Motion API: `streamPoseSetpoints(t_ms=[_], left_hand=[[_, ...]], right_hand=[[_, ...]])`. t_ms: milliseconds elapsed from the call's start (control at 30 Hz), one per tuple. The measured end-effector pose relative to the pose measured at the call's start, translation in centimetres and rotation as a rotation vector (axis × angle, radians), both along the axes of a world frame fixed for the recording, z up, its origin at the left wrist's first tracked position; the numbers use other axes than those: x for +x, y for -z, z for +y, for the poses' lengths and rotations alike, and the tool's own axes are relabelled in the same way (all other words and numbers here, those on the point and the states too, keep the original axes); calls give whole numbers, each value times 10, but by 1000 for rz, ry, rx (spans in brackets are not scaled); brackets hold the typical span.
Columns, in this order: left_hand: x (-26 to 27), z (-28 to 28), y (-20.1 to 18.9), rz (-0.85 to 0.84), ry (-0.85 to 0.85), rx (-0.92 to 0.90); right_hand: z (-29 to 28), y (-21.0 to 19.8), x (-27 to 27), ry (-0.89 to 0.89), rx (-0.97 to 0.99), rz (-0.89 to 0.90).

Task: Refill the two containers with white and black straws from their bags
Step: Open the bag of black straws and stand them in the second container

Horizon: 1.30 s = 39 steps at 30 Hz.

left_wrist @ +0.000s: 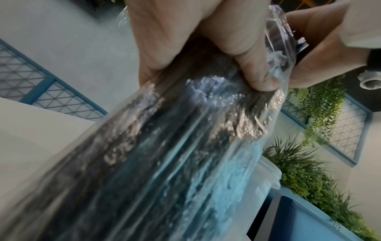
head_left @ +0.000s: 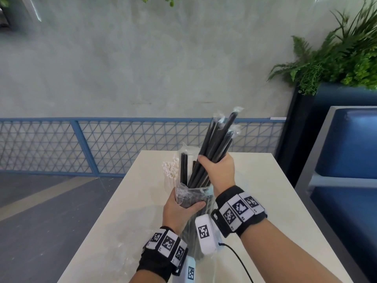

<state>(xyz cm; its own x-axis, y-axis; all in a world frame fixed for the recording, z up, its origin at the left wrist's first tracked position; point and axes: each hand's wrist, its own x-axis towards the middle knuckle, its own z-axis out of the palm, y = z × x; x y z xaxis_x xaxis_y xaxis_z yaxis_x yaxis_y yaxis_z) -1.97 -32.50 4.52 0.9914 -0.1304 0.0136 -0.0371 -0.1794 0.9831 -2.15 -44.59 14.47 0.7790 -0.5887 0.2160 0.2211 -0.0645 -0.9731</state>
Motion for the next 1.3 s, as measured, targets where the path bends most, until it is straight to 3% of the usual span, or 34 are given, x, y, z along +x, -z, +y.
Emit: streamPoseSetpoints(t_ms=[133,433,767,900,1067,1300], left_hand=[[0,2,-1,26,3,-72],[-2,-7,-2,18,52,-107],[-5,-10,-9,-86,82,27],[-3,-5,-6,-70,51,13],[-4,3,-5,-75,32,-13],[2,2,4,-62,-33,-64]], right_hand=[[-10,-13,3,5,133,-89],[-7,-12,1,-152,103,-70],[-3,0,5,21,-56,44],[-7,0,8,36,97,29],[-26,-13,8,54,444,-15],[-60,-28,11,133,596,-49]])
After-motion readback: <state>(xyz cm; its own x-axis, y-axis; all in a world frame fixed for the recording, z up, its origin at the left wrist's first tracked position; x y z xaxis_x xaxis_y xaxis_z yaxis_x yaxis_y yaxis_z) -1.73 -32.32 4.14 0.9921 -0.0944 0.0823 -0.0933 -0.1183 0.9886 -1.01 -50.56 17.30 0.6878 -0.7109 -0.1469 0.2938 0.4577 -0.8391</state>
